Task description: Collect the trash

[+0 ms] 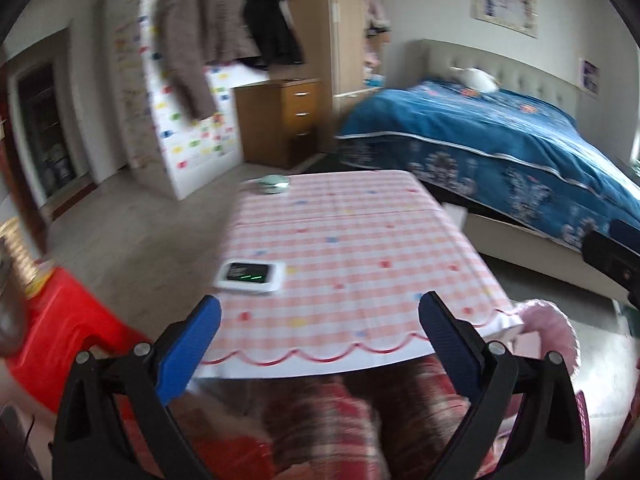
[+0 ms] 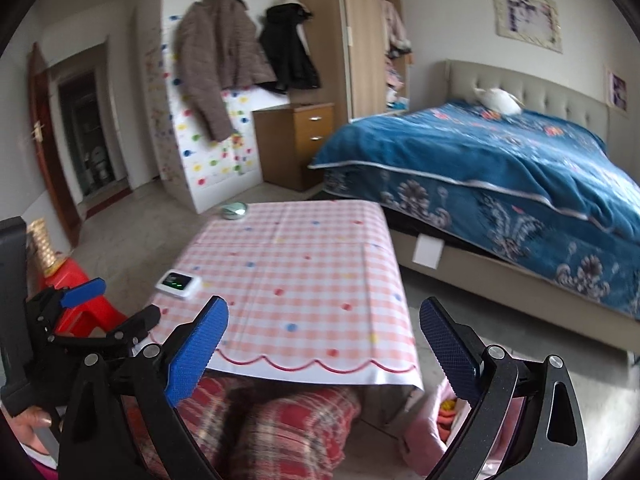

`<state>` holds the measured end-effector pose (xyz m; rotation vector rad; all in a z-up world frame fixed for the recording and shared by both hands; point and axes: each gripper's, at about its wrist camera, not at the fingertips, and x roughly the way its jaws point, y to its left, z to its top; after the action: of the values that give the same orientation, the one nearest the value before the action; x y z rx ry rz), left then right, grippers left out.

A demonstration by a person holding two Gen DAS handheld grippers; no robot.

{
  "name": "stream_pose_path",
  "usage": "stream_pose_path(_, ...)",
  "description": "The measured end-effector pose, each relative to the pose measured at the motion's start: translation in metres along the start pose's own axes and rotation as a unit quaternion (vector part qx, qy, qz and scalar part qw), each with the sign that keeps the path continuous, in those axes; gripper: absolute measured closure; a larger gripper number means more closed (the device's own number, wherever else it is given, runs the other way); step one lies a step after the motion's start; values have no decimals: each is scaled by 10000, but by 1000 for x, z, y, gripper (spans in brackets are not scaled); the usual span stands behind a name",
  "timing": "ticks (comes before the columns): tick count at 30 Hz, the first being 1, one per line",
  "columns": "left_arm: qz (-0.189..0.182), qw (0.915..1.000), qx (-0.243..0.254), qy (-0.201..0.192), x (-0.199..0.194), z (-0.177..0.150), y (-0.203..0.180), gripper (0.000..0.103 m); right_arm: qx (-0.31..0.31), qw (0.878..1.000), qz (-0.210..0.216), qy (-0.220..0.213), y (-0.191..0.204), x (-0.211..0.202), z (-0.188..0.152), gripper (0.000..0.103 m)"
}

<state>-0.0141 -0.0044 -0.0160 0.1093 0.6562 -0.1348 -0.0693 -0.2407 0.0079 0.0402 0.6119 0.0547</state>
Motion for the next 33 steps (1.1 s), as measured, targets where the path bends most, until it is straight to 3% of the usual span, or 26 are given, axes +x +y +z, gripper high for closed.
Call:
stream_pose_path(10,655,9972,-327,124,-16,-19,55,7,-341,9988,339,85,56,-3,7,8)
stream_pose_path(33,674,9973,-270,64,-24,-19,52,7,-226,9988,402,142,48,2,-2,8)
